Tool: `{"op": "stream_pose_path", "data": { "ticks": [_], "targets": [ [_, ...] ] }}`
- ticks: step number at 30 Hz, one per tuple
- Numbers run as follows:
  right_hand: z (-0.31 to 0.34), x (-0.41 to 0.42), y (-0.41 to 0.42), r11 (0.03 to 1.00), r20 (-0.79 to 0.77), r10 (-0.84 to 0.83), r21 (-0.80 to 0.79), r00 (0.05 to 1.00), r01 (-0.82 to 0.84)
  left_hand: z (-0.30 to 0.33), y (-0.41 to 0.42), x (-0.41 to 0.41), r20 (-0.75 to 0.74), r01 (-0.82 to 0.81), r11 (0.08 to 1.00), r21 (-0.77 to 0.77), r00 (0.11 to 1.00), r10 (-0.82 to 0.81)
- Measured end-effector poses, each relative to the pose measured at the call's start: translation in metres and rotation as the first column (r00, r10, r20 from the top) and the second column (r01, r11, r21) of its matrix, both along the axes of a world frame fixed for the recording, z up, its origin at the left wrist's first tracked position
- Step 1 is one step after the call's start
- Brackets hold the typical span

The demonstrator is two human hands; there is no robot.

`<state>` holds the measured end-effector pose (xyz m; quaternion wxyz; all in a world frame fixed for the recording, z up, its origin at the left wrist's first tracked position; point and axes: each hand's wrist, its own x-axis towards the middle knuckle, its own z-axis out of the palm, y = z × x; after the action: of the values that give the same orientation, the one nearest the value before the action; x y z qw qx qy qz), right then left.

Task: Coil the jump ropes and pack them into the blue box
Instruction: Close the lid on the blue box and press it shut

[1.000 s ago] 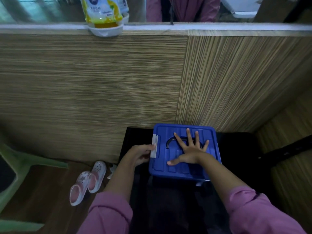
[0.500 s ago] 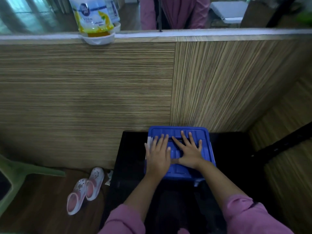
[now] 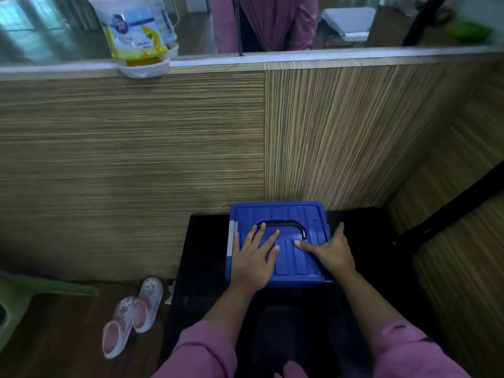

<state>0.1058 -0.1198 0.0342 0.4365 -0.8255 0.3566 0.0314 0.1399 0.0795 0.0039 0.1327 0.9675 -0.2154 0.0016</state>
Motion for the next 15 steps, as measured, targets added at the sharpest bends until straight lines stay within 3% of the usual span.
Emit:
{"op": "stream_pose_path", "data": {
  "ticks": [3, 15],
  "targets": [
    [0.001, -0.002, 0.002, 1.000, -0.058, -0.013, 0.010, 0.998, 0.014, 0.002, 0.000, -0.001, -0.024, 0.005, 1.000, -0.006, 1.000, -0.005],
    [0.002, -0.009, 0.022, 0.983, 0.275, -0.023, -0.170, 0.961, 0.072, 0.007, 0.000, -0.003, -0.044, 0.007, 1.000, -0.006, 0.999, -0.007]
  ]
}}
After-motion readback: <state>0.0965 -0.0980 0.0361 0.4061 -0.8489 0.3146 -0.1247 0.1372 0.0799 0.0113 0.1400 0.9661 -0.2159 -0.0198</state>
